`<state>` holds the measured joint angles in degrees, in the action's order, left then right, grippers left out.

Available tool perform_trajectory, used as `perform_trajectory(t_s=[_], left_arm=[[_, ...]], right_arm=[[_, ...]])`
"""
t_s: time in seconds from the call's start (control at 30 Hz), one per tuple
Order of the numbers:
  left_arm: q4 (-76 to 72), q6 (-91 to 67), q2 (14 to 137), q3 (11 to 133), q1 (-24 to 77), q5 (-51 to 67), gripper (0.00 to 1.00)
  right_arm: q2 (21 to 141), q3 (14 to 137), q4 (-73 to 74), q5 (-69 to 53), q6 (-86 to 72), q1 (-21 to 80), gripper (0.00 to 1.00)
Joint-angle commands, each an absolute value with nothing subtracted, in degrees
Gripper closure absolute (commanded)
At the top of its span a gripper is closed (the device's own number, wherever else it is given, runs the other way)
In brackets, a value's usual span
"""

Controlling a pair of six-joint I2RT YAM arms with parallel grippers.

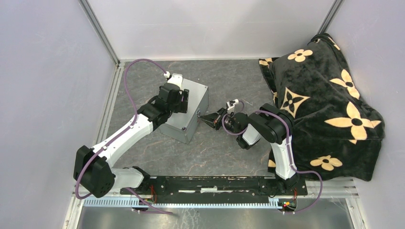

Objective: Organize the medicine kit
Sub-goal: Close the medicine box at the center of the board.

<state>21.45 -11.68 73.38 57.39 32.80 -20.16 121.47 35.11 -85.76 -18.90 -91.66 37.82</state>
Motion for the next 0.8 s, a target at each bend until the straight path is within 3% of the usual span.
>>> perform_trajectory(t_s=[0.0, 0.77], left_arm=[[29.27, -10.72, 76.11, 55.90, 32.61, -18.17, 0.22], [29.50, -10.56, 76.86, 56.16, 32.59, -17.58, 0.22]], right_arm=[[118.64, 35.95, -112.17, -19.67, -91.41, 37.80, 1.00], [113.83, 33.94, -112.09, -20.79, -88.68, 37.21, 1.00]])
